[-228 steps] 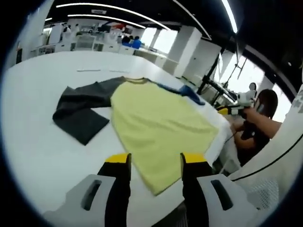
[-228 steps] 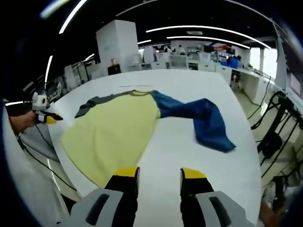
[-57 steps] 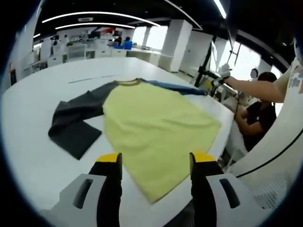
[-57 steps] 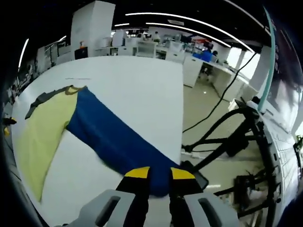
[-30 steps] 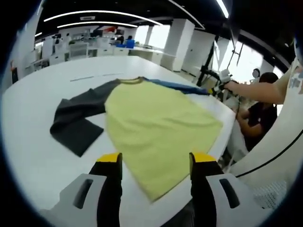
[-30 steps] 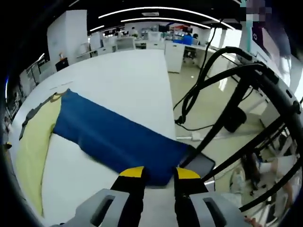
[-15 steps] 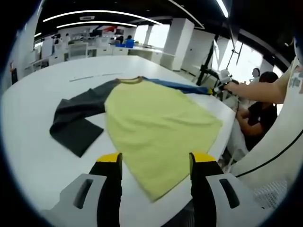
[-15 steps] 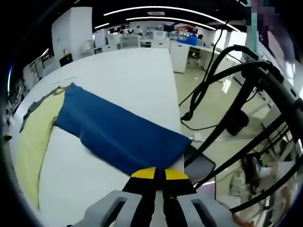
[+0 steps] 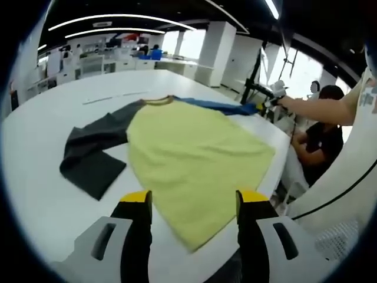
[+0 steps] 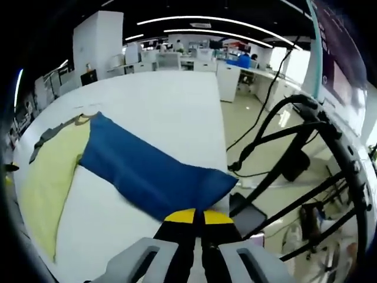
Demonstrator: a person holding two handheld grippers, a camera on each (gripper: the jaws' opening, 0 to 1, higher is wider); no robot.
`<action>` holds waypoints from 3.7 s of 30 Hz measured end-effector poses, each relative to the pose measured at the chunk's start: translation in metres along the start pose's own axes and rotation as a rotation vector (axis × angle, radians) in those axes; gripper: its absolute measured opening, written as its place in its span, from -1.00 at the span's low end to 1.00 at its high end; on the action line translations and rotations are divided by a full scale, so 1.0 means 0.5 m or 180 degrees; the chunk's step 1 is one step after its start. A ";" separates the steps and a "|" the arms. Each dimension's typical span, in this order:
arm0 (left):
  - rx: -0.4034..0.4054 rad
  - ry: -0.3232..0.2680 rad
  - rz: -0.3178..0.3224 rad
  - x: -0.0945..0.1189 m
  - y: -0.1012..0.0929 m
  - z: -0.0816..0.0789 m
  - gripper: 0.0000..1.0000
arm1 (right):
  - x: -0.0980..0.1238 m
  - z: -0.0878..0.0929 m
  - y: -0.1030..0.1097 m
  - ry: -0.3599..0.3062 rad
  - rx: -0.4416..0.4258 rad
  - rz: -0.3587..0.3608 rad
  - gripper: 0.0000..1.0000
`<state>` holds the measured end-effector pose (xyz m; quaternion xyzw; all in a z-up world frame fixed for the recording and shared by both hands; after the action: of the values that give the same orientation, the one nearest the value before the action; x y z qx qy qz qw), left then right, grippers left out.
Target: Fold the garment on the visible template until the final outline fits inside the template.
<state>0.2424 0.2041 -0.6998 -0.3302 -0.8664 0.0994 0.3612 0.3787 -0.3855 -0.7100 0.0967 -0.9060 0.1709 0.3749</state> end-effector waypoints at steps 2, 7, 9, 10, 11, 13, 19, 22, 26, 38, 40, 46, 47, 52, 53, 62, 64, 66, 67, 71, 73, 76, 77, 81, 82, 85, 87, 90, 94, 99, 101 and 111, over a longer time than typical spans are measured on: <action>0.0001 0.0000 0.0011 0.001 0.001 0.001 0.09 | 0.003 -0.009 0.003 -0.0023 0.0024 -0.0009 -1.00; -0.0003 -0.0013 0.0016 0.008 0.006 0.003 0.09 | 0.008 -0.035 0.010 -0.0088 0.0082 -0.0038 -1.00; 0.0006 -0.0024 0.0019 0.011 0.007 0.004 0.09 | 0.010 -0.045 0.016 -0.0116 0.0079 -0.0064 -1.00; 0.0011 -0.0028 0.0020 0.012 0.008 0.005 0.09 | 0.010 -0.049 0.017 -0.0123 0.0080 -0.0072 -1.00; 0.0011 -0.0028 0.0021 0.013 0.008 0.006 0.09 | 0.011 -0.055 0.020 -0.0138 0.0087 -0.0086 -1.00; 0.0007 -0.0030 0.0022 0.015 0.008 0.008 0.09 | 0.011 -0.064 0.025 -0.0157 0.0107 -0.0105 -1.00; -0.0007 -0.0050 0.0020 0.022 0.011 0.009 0.09 | 0.010 -0.094 0.048 -0.0193 0.0215 -0.0159 -1.00; -0.0008 -0.0061 0.0023 0.026 0.012 0.010 0.09 | 0.010 -0.107 0.056 -0.0224 0.0231 -0.0184 -1.00; -0.0007 -0.0065 0.0019 0.029 0.014 0.012 0.09 | 0.014 -0.125 0.066 -0.0266 0.0268 -0.0224 -1.00; -0.0011 -0.0078 0.0034 0.029 0.015 0.014 0.09 | 0.032 -0.176 0.089 -0.0360 0.0413 -0.0336 -1.00; -0.0019 -0.0075 0.0036 0.029 0.015 0.015 0.09 | 0.033 -0.184 0.095 -0.0374 0.0446 -0.0360 -1.00; -0.0010 -0.0083 0.0017 0.034 0.018 0.018 0.09 | 0.035 -0.208 0.118 -0.0404 0.0534 -0.0458 -1.00; -0.0006 -0.0082 0.0017 0.034 0.018 0.018 0.09 | 0.035 -0.211 0.122 -0.0409 0.0544 -0.0471 -1.00; 0.0011 -0.0102 0.0012 0.038 0.019 0.019 0.09 | 0.038 -0.237 0.143 -0.0455 0.0625 -0.0535 -1.00; 0.0011 -0.0102 0.0011 0.038 0.018 0.019 0.09 | 0.038 -0.240 0.145 -0.0461 0.0628 -0.0541 -1.00; 0.0013 -0.0108 0.0026 0.042 0.016 0.021 0.09 | 0.040 -0.283 0.192 -0.0566 0.0738 -0.0679 -1.00; 0.0015 -0.0115 0.0028 0.043 0.016 0.021 0.09 | 0.040 -0.292 0.202 -0.0579 0.0775 -0.0706 -1.00; 0.0015 -0.0120 0.0029 0.044 0.016 0.022 0.09 | 0.041 -0.299 0.211 -0.0595 0.0791 -0.0728 -1.00; 0.0014 -0.0121 0.0031 0.045 0.016 0.022 0.09 | 0.042 -0.302 0.215 -0.0604 0.0796 -0.0737 -1.00; 0.0018 -0.0114 0.0038 0.046 0.015 0.024 0.09 | 0.042 -0.314 0.231 -0.0618 0.0835 -0.0791 -1.00; 0.0022 -0.0114 0.0044 0.047 0.014 0.025 0.09 | 0.042 -0.322 0.241 -0.0630 0.0854 -0.0820 -1.00; 0.0014 -0.0106 0.0055 0.046 0.012 0.024 0.09 | 0.040 -0.332 0.253 -0.0629 0.0903 -0.0852 -1.00; 0.0010 -0.0105 0.0059 0.046 0.012 0.024 0.09 | 0.040 -0.335 0.257 -0.0632 0.0912 -0.0862 -1.00; 0.0011 -0.0097 0.0071 0.044 0.011 0.024 0.08 | 0.040 -0.350 0.272 -0.0660 0.0947 -0.0911 -1.00; 0.0010 -0.0095 0.0074 0.044 0.011 0.025 0.08 | 0.040 -0.353 0.275 -0.0663 0.0959 -0.0918 -1.00; 0.0013 -0.0090 0.0080 0.043 0.011 0.025 0.08 | 0.036 -0.364 0.287 -0.0671 0.0996 -0.0956 -1.00; 0.0016 -0.0092 0.0084 0.043 0.011 0.025 0.08 | 0.036 -0.371 0.298 -0.0678 0.1024 -0.0984 -1.00; 0.0017 -0.0106 0.0089 0.044 0.011 0.024 0.08 | 0.036 -0.382 0.315 -0.0693 0.1064 -0.1030 -1.00; 0.0015 -0.0115 0.0090 0.045 0.011 0.024 0.08 | 0.033 -0.398 0.336 -0.0709 0.1120 -0.1097 -1.00; 0.0020 -0.0122 0.0089 0.045 0.013 0.025 0.08 | 0.025 -0.415 0.375 -0.0708 0.1214 -0.1205 -1.00; 0.0023 -0.0125 0.0091 0.045 0.014 0.025 0.08 | 0.021 -0.421 0.390 -0.0701 0.1258 -0.1246 -1.00; -0.0020 -0.0154 0.0084 0.049 0.018 0.023 0.09 | 0.005 -0.439 0.439 -0.0672 0.1429 -0.1409 -1.00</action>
<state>0.2264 0.2275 -0.6980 -0.3402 -0.8708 0.1094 0.3377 0.4523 -0.0990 -0.6154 0.3887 -0.8366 0.2698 0.2763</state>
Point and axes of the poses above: the point that each gripper's makers call its tool centre point, and the gripper's own axes: x roughly backward along the fingers, y roughly to its left, z roughly out of its underside, the point moved 6 cm from there along x, roughly backward along the fingers, and after that the axes turned 14 degrees about x, right-handed, at the moved point
